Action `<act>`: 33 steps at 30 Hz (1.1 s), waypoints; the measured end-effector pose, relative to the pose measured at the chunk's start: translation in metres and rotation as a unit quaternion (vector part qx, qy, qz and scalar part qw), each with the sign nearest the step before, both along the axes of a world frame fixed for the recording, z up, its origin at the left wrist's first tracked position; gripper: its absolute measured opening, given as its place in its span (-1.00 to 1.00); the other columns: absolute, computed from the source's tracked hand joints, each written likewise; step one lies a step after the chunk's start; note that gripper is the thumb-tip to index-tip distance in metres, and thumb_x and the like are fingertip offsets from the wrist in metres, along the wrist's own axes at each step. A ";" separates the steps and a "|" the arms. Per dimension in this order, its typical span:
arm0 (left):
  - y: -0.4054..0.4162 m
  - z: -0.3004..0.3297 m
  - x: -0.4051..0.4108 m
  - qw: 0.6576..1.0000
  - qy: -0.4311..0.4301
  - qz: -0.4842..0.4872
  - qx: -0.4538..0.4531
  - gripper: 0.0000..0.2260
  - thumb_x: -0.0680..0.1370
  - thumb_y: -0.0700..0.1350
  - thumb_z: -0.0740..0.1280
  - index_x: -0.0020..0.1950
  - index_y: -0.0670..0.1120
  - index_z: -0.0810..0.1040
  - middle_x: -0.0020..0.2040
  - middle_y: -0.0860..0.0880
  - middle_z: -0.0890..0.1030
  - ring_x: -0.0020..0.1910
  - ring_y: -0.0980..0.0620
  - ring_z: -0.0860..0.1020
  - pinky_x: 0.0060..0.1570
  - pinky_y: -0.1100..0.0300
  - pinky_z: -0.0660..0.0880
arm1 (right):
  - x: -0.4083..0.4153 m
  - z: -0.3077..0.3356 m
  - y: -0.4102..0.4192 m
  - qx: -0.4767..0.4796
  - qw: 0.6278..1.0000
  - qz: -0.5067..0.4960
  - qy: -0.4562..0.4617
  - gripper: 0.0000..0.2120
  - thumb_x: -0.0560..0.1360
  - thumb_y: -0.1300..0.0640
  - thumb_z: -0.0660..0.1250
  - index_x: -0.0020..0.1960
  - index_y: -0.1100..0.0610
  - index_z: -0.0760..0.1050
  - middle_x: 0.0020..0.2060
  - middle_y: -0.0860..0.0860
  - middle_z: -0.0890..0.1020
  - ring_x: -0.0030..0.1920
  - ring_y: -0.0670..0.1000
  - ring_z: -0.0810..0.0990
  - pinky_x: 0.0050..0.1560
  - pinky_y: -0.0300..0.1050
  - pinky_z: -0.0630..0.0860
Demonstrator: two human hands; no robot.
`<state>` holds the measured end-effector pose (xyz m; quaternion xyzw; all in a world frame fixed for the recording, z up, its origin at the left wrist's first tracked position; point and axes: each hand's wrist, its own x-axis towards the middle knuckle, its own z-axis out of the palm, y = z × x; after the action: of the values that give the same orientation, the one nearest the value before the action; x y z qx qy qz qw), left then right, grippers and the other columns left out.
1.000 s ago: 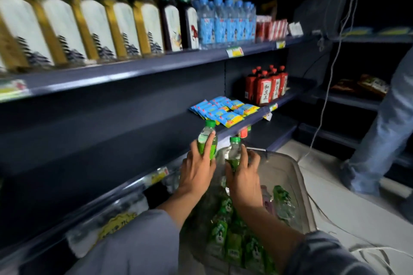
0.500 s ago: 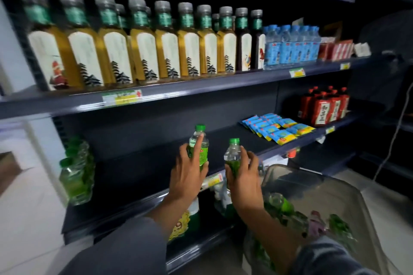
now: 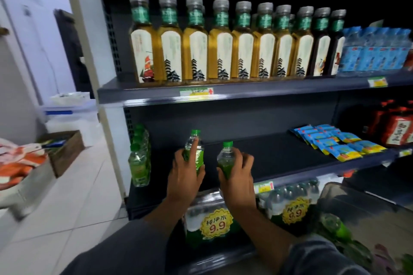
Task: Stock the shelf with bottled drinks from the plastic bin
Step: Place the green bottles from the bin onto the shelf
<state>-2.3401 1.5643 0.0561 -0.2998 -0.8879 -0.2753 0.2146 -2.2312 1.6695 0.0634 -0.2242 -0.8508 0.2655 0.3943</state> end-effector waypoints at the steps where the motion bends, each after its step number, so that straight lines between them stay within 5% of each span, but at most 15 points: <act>1: -0.005 -0.001 -0.006 1.000 -0.003 0.005 0.002 -0.18 0.58 0.05 0.36 0.62 0.21 -0.16 0.42 -0.20 0.29 0.30 -0.24 0.49 0.06 -0.06 0.61 | -0.009 0.000 -0.006 -0.007 1.000 0.005 -0.004 -0.40 0.56 0.07 0.41 0.50 0.02 0.19 0.28 0.00 0.24 0.09 0.11 0.59 -0.01 -0.02 0.61; 11: -0.020 -0.020 -0.076 0.998 -0.048 0.049 0.014 -0.17 0.56 -0.12 0.33 0.60 0.23 -0.18 0.46 -0.25 0.16 0.27 -0.30 0.43 0.08 -0.13 0.57 | -0.089 -0.017 -0.032 -0.019 0.998 0.059 -0.003 -0.30 0.50 0.10 0.48 0.52 0.05 0.19 0.22 0.00 0.23 0.00 0.08 0.58 -0.05 0.02 0.64; 25: -0.012 -0.058 -0.134 0.994 -0.094 0.040 0.039 -0.09 0.45 -0.35 0.42 0.56 0.22 -0.01 0.41 -0.15 0.14 0.12 -0.24 0.58 0.06 -0.12 0.60 | -0.147 -0.056 -0.021 -0.054 0.995 0.081 0.021 -0.37 0.43 0.10 0.56 0.36 0.05 0.27 0.23 0.00 0.27 0.13 0.13 0.57 0.09 -0.02 0.59; 29: -0.012 -0.065 -0.140 0.994 -0.078 0.051 0.056 -0.13 0.50 -0.33 0.39 0.59 0.18 -0.02 0.45 -0.16 0.13 0.24 -0.21 0.50 0.14 -0.05 0.56 | -0.152 -0.063 -0.022 -0.070 0.992 0.106 0.004 -0.27 0.41 0.06 0.58 0.42 0.00 0.21 0.27 -0.02 0.29 0.20 0.09 0.53 0.12 -0.15 0.48; 33: -0.013 -0.065 -0.147 0.993 -0.083 0.056 0.062 -0.16 0.54 -0.23 0.40 0.60 0.17 -0.07 0.49 -0.19 0.09 0.29 -0.24 0.46 0.16 -0.03 0.52 | -0.146 -0.067 -0.026 -0.108 0.983 0.143 -0.023 -0.16 0.41 0.18 0.49 0.51 -0.10 0.08 0.26 -0.04 0.28 0.17 0.13 0.55 0.07 -0.01 0.59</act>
<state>-2.4872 1.5512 -0.0091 -0.2120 -0.8990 -0.3414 0.1740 -2.3775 1.6438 -0.0038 -0.1472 -0.8490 0.4047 0.3061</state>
